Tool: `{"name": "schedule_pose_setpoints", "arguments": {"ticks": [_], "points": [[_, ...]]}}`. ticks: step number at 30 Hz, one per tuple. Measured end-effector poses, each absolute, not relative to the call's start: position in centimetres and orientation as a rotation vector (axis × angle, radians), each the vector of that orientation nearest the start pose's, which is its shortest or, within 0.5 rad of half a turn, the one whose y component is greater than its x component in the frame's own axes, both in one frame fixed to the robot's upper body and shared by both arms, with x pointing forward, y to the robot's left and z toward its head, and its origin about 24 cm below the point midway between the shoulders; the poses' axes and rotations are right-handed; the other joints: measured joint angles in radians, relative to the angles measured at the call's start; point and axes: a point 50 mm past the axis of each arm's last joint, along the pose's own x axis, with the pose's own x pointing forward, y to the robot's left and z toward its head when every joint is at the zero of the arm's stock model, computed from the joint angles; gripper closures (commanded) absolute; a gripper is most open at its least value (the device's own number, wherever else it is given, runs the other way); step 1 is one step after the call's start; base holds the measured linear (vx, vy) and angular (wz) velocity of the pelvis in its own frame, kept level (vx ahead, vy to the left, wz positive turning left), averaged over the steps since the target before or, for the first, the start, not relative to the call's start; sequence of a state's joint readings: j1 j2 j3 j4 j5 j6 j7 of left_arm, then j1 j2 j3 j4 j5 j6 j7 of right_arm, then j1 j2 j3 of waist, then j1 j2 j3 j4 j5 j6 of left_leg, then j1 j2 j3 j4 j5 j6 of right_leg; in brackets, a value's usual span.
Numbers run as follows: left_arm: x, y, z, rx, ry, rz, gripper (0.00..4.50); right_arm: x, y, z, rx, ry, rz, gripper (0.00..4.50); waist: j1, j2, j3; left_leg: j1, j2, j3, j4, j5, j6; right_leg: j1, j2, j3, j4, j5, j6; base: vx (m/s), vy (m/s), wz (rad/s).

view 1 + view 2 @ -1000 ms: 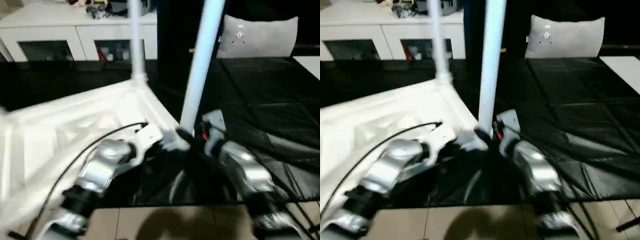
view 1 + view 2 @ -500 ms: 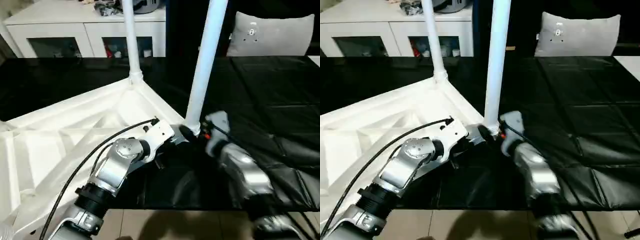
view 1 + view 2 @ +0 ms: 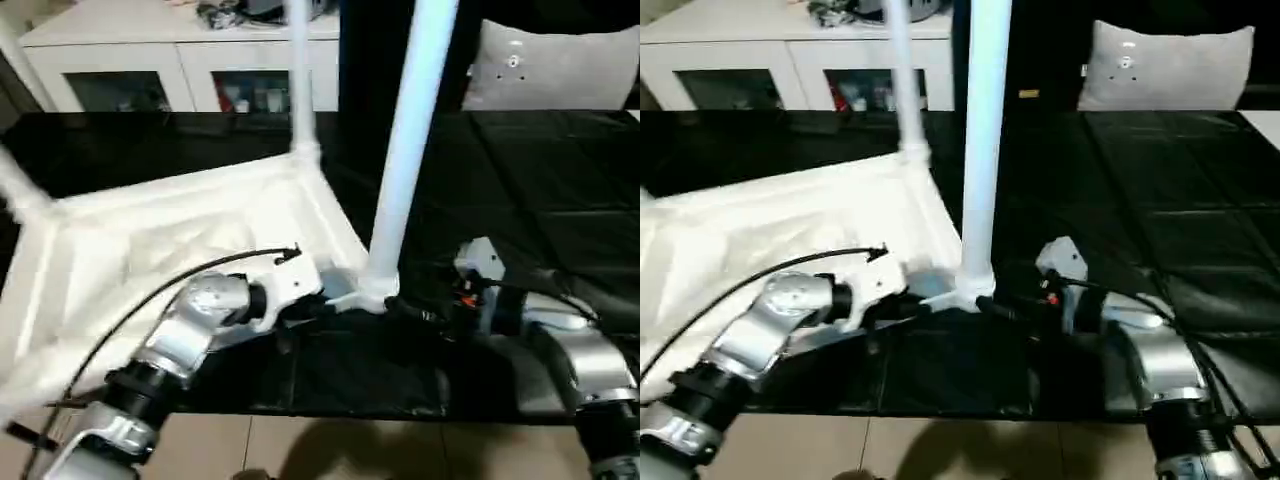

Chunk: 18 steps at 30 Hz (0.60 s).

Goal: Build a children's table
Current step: Rotate leg to tighten

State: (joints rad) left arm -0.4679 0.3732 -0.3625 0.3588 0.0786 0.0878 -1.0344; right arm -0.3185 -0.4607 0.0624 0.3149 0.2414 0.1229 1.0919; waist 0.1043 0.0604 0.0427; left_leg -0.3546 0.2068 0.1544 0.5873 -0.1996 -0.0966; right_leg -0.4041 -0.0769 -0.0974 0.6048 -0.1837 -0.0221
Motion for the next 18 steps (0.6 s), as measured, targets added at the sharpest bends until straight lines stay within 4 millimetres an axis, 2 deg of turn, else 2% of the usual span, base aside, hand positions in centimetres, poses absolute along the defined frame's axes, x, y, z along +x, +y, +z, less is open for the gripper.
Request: {"name": "schedule_pose_setpoints", "arguments": {"ticks": [1,3,7,9,11,14,15,18], "points": [[29.6,11.5,4.8,0.56,0.337,-1.316,4.5,28.7,-18.7,6.3,-0.154,0.234,1.1,0.21,0.004,-0.001,0.0,0.0,0.0,0.0,0.0,0.0,0.0,0.0,0.0,0.0,0.0,0.001,-0.001,0.0,0.0,0.0],[29.4,11.8,4.9,0.579,0.335,-1.353,4.5,28.7,-18.7,6.4,-0.163,0.237,1.126,0.21,0.011,-0.002,0.001,0.0,0.0,0.0,0.0,0.0,0.0,0.0,0.0,0.0,0.0,0.001,-0.001,0.0,0.0,0.0],[29.1,12.1,5.1,0.626,0.329,-1.429,4.5,28.6,-18.1,6.6,-0.142,0.233,1.198,0.69,0.02,-0.005,0.002,0.0,0.0,0.0,0.001,0.0,0.0,0.0,-0.001,0.0,0.001,0.001,-0.001,0.0,0.0,0.0],[29.0,12.1,5.1,0.637,0.323,-1.455,4.5,28.5,-17.9,6.5,-0.132,0.237,1.227,0.69,0.024,-0.006,0.001,0.0,0.0,0.0,0.001,0.0,0.0,0.0,-0.001,0.0,0.001,0.001,-0.001,0.0,0.0,0.0],[29.0,12.0,5.1,0.647,0.316,-1.481,4.5,28.3,-17.6,6.4,-0.128,0.25,1.262,1.03,0.03,-0.006,0.001,0.0,0.0,0.0,0.001,0.0,0.0,0.0,-0.001,0.0,0.001,0.001,-0.001,0.0,0.0,0.0],[28.8,11.8,5.1,0.654,0.307,-1.502,4.5,28.2,-17.3,6.2,-0.113,0.265,1.293,1.09,0.038,-0.007,0.002,0.0,0.0,0.0,0.001,0.0,0.0,0.0,-0.001,0.0,0.002,0.001,-0.001,0.0,0.0,0.0],[28.8,11.8,5.1,0.656,0.305,-1.507,4.5,28.1,-17.3,6.2,-0.11,0.268,1.298,1.35,0.04,-0.007,0.002,0.0,0.0,0.0,0.001,0.0,0.0,0.0,-0.001,0.0,0.002,0.001,-0.001,0.0,0.0,0.0],[28.8,11.8,5.1,0.659,0.3,-1.512,4.5,28.1,-17.3,6.1,-0.106,0.272,1.309,1.45,0.041,-0.009,0.002,0.0,0.0,0.0,0.002,0.0,0.0,0.0,-0.001,0.0,0.002,0.001,-0.001,0.0,0.0,0.0]]}}
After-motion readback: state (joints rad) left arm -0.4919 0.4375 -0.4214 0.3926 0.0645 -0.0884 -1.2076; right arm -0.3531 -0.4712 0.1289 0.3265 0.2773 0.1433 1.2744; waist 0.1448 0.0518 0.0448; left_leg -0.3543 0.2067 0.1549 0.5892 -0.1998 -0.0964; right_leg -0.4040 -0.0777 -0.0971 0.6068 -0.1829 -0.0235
